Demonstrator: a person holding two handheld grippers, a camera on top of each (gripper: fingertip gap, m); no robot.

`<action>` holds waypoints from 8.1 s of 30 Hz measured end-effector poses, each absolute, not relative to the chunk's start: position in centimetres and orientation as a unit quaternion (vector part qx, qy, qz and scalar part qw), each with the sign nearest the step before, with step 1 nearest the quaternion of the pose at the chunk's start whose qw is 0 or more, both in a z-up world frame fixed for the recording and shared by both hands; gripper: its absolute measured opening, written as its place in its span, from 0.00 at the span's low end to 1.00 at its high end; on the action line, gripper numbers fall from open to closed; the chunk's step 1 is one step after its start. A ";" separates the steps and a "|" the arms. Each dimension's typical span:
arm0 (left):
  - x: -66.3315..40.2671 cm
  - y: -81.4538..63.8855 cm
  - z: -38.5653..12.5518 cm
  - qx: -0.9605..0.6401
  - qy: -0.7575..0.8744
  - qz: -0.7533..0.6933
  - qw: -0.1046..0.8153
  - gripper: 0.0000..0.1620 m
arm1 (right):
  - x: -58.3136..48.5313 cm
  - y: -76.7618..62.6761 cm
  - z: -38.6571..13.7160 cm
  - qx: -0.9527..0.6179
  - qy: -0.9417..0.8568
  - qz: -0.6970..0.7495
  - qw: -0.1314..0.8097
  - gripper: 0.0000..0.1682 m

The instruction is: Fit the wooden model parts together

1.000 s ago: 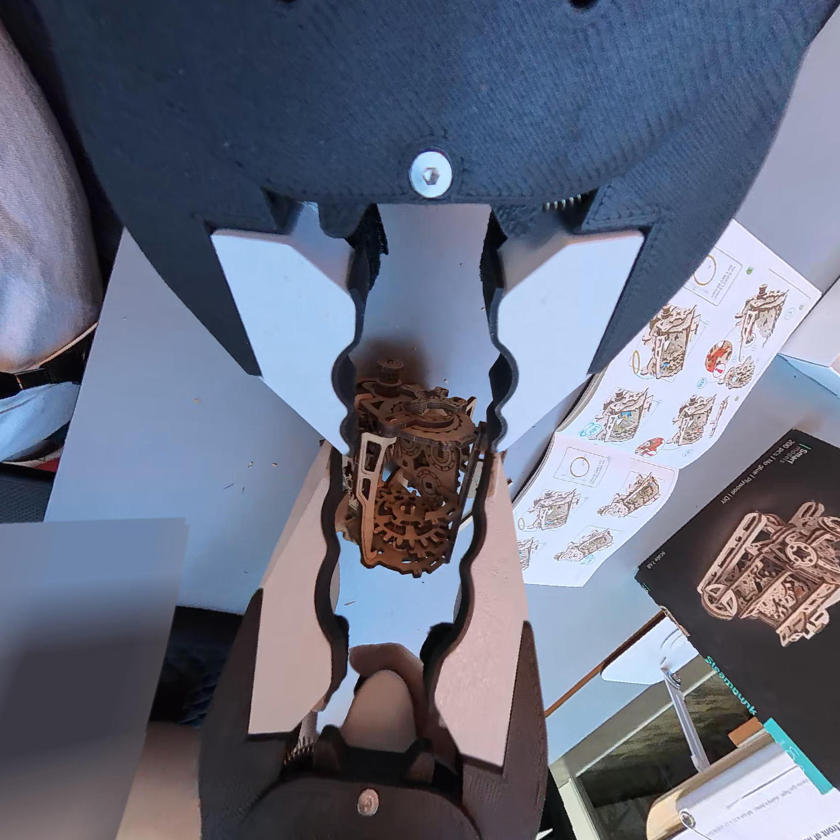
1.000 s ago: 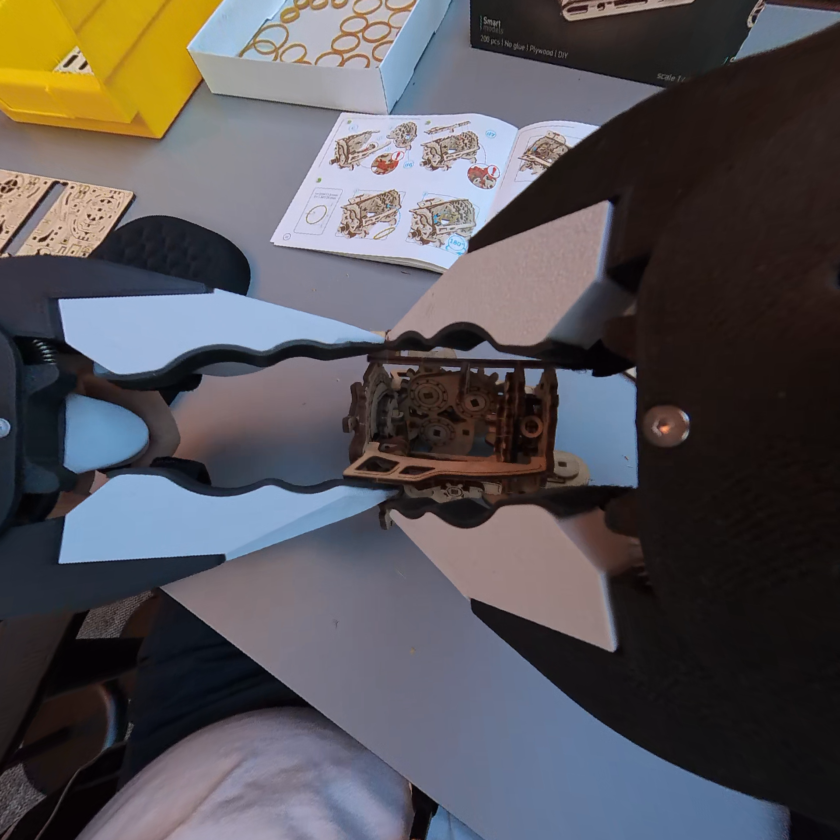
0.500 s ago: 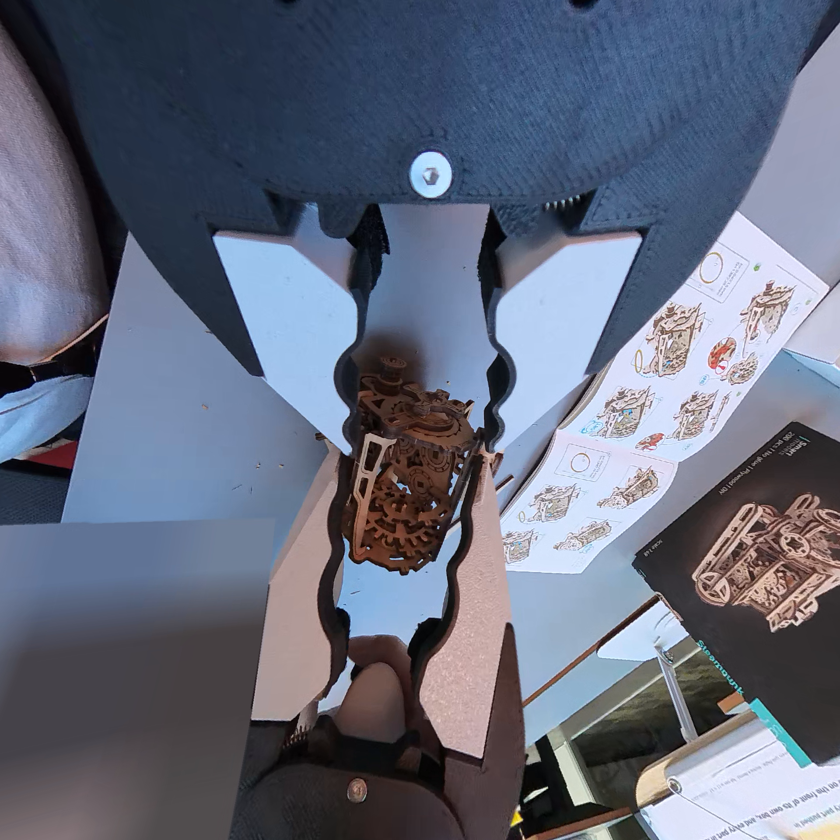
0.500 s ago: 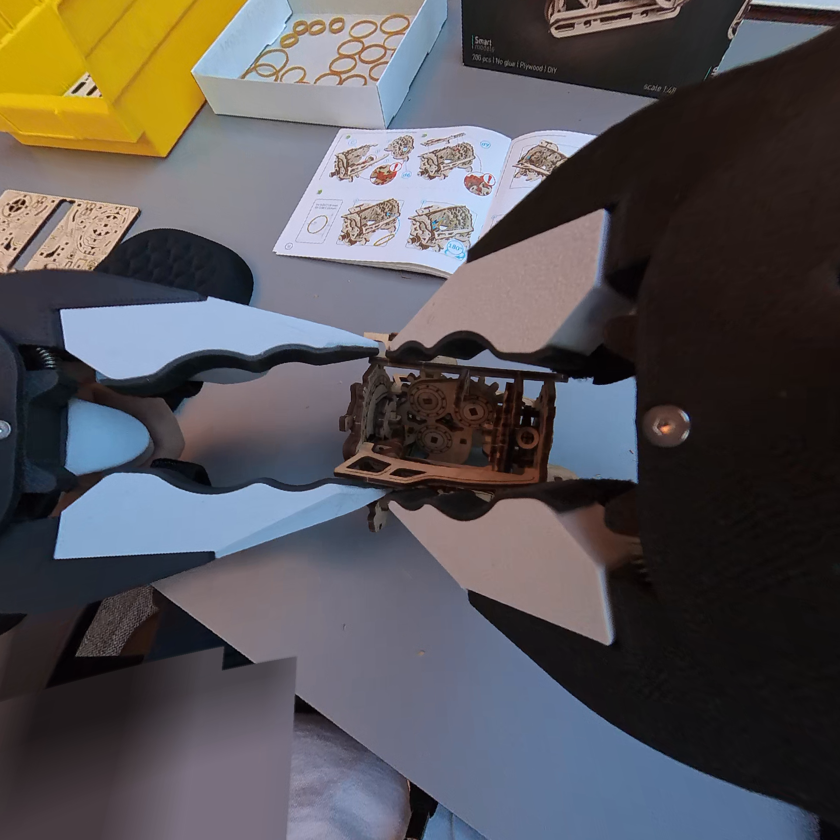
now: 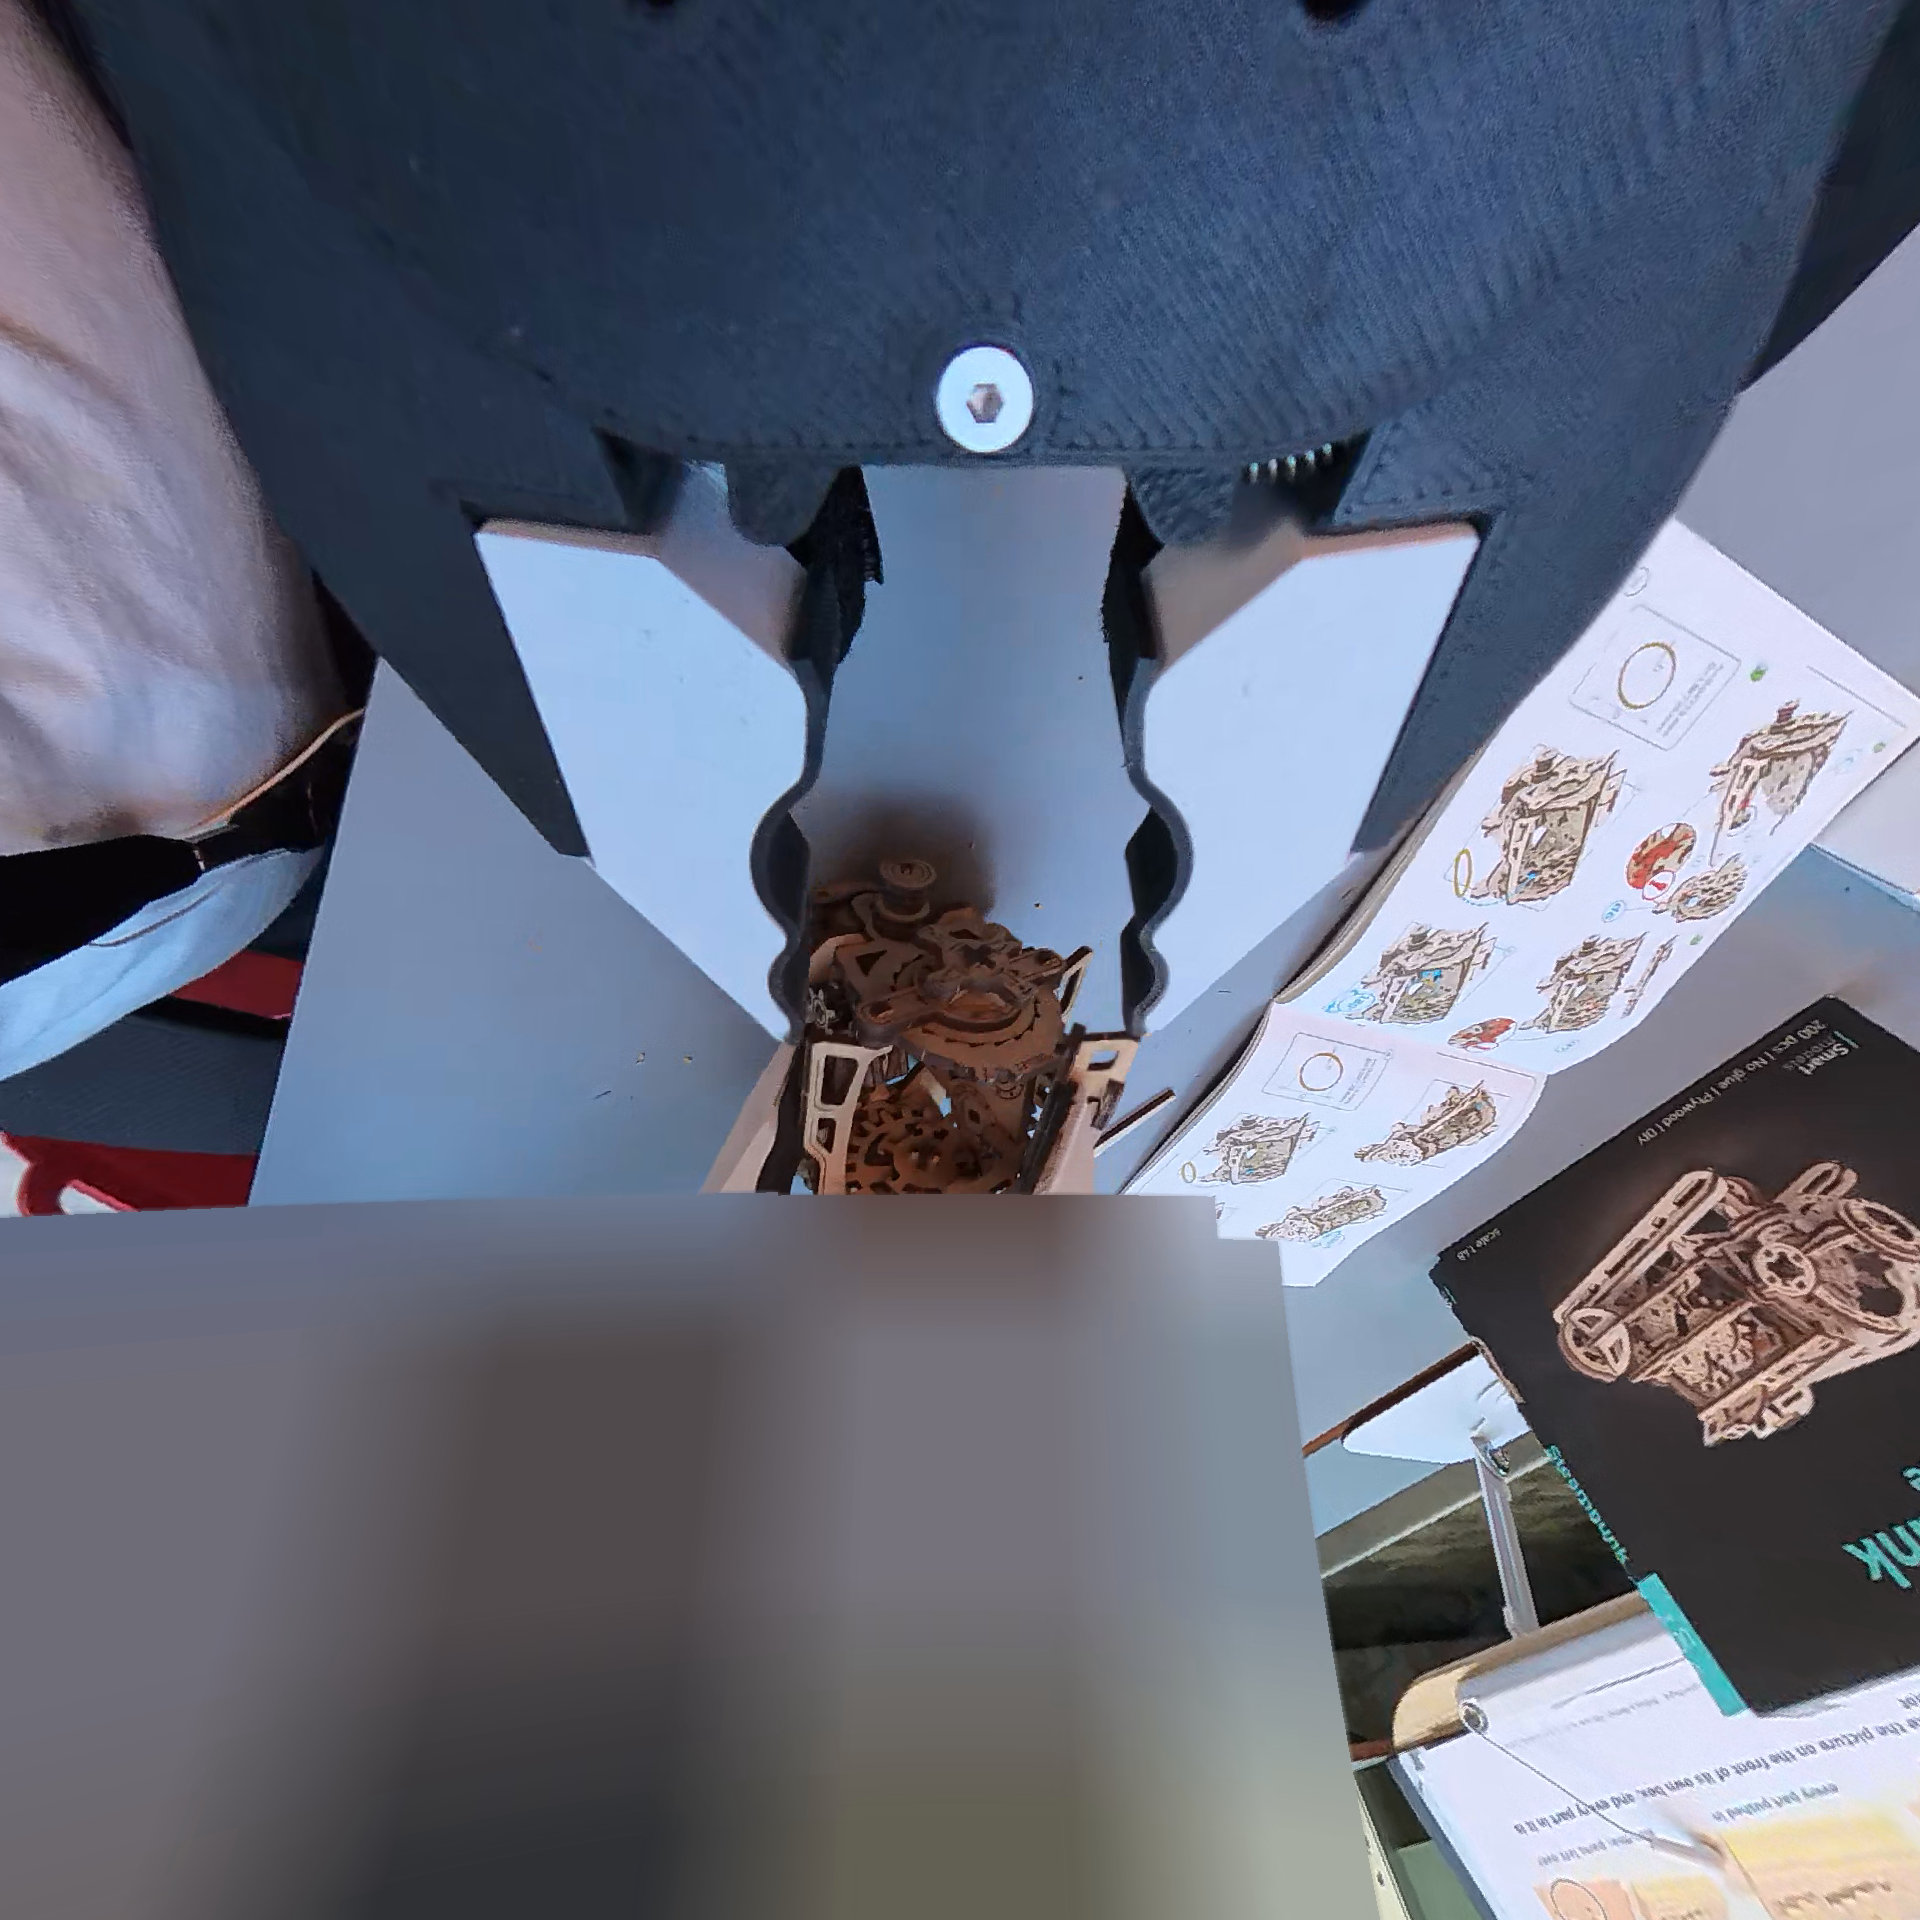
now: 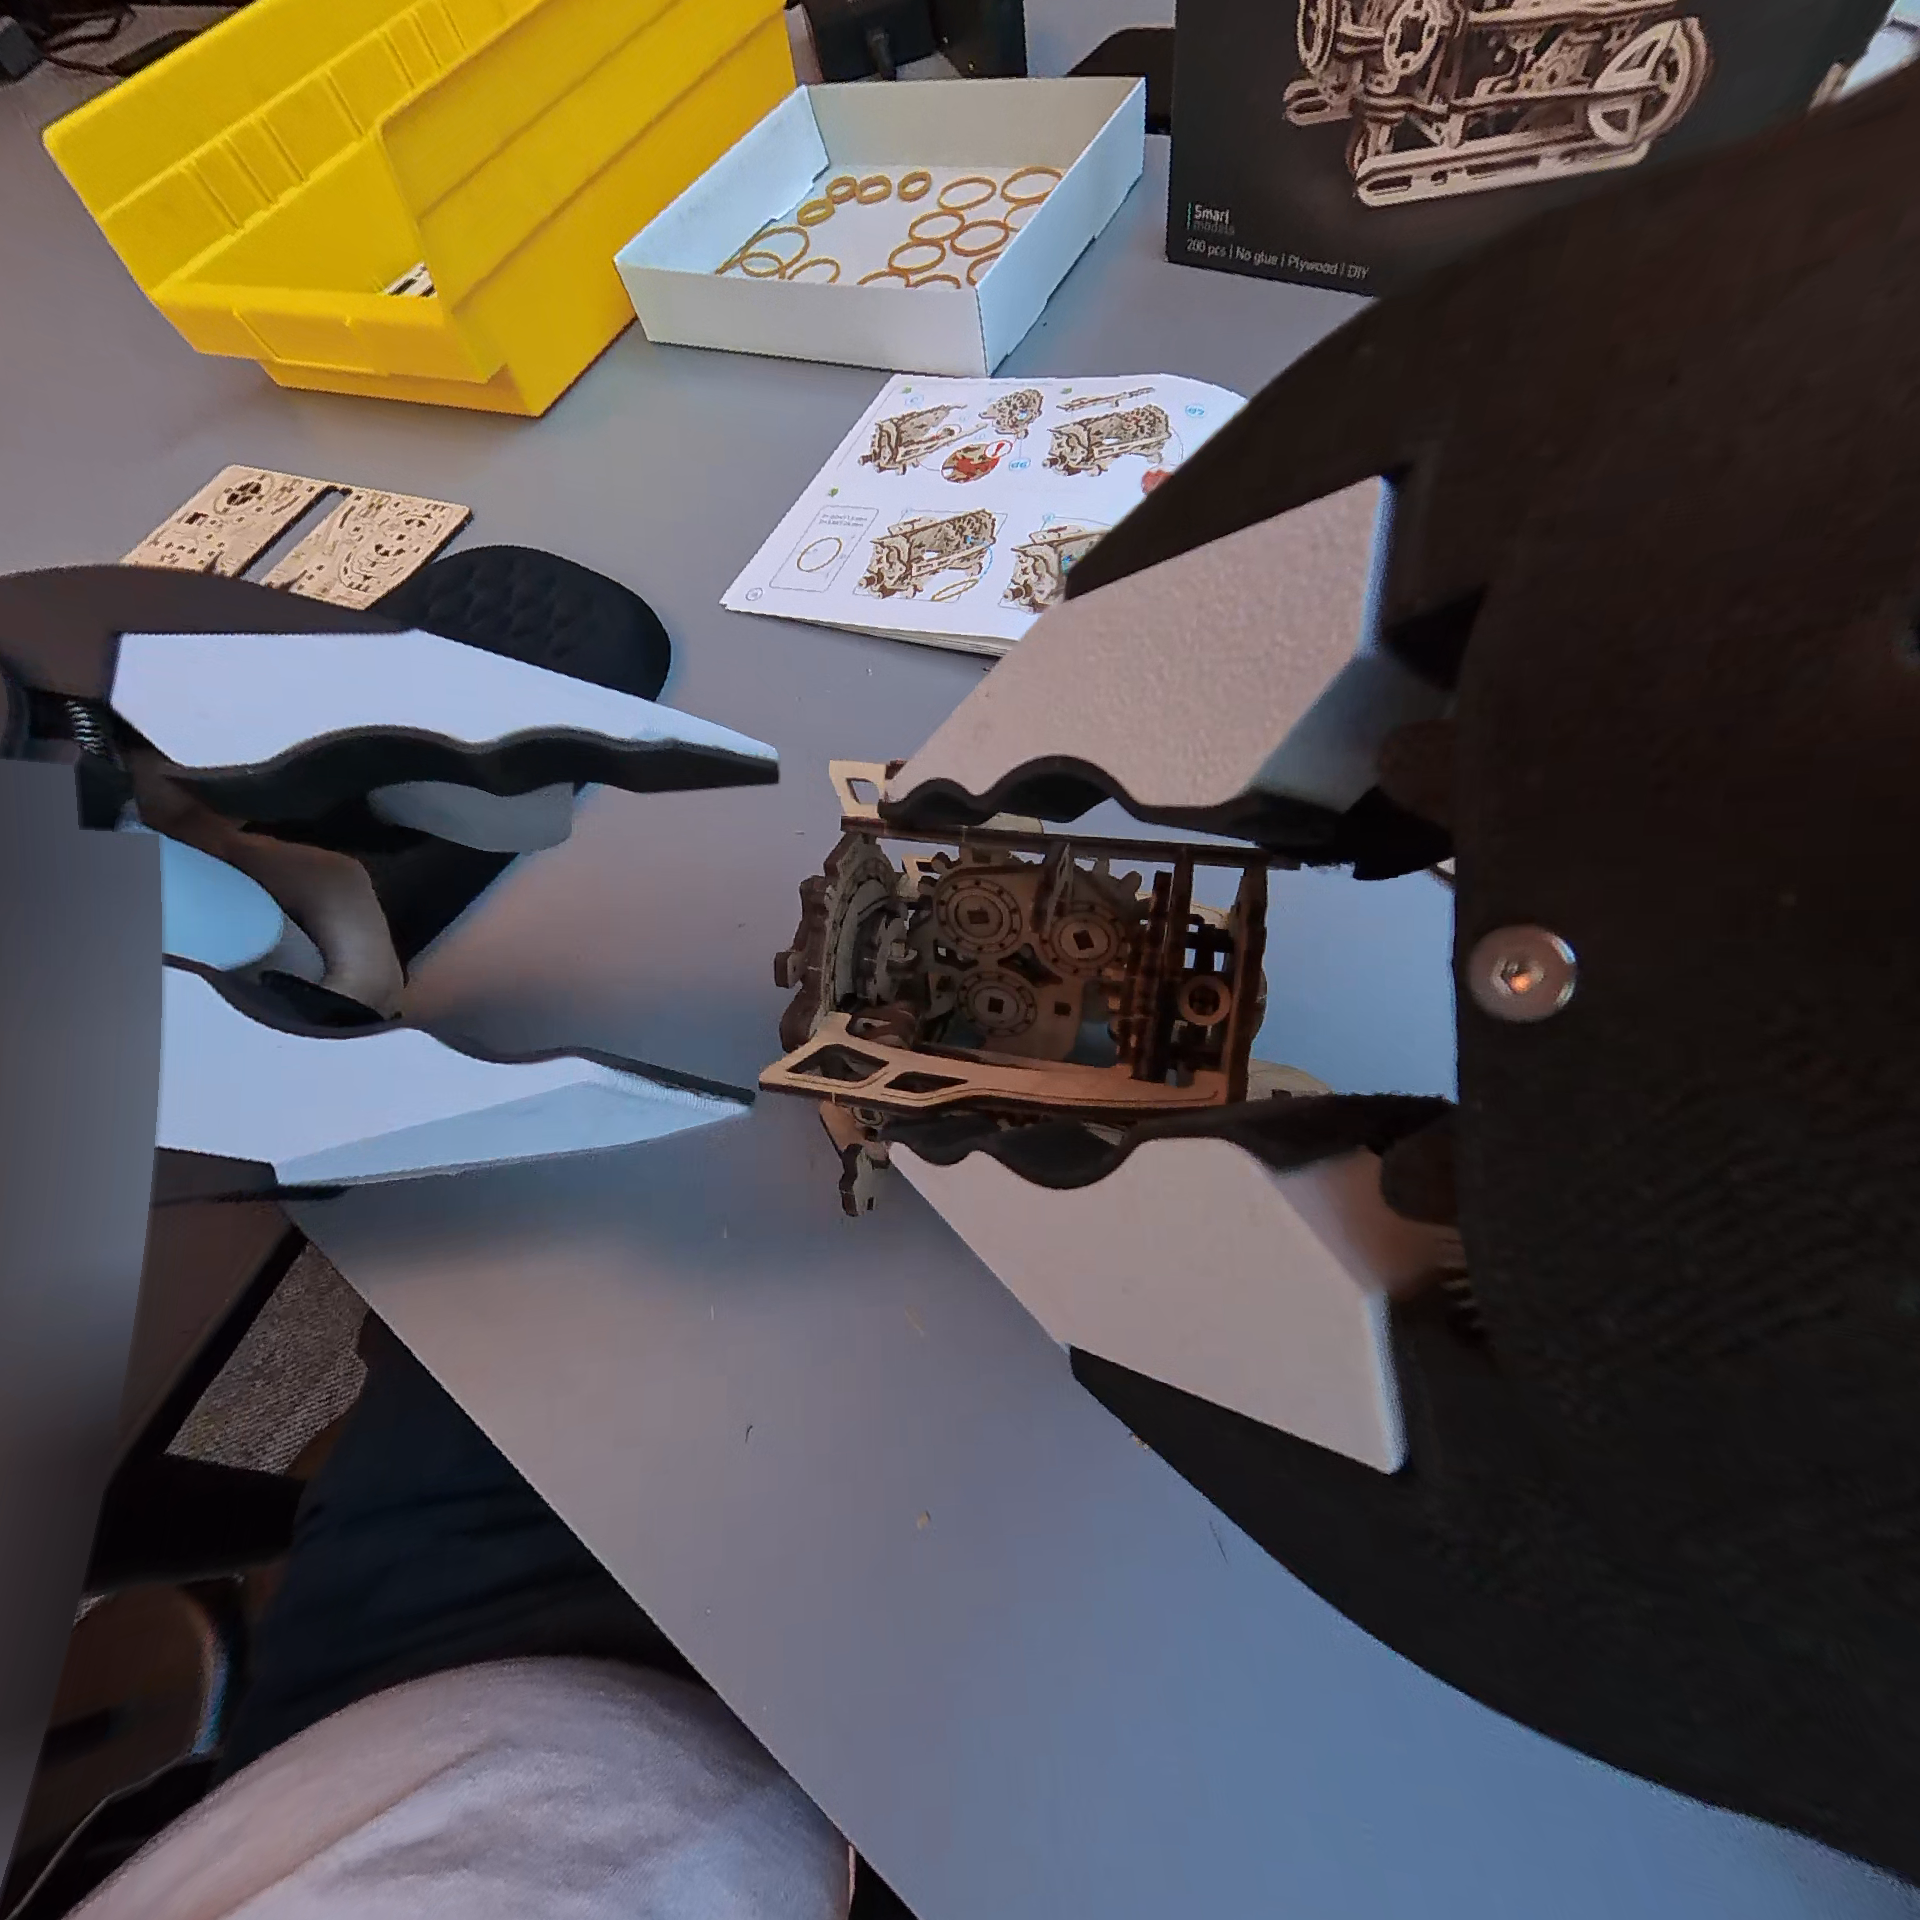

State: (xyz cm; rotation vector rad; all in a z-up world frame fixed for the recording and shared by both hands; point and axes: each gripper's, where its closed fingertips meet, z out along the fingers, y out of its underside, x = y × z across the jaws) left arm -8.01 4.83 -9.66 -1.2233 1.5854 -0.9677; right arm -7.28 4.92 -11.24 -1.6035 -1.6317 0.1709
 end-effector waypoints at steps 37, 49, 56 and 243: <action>-6.5 4.3 -10.6 -0.414 0.686 -0.347 0.488 0.27 | -7.2 4.4 -11.3 -0.623 -0.655 0.132 0.407 0.33; -6.5 4.2 -10.6 -0.411 0.685 -0.352 0.488 0.27 | -7.2 4.4 -11.3 -0.624 -0.650 0.136 0.412 0.33; -6.7 4.5 -10.6 -0.417 0.676 -0.354 0.494 0.28 | -7.5 4.2 -11.0 -0.621 -0.650 0.132 0.419 0.35; -4.2 6.4 -10.3 -0.593 0.520 -0.576 0.216 0.19 | -5.1 2.3 -12.2 -0.571 -0.744 0.045 0.345 0.30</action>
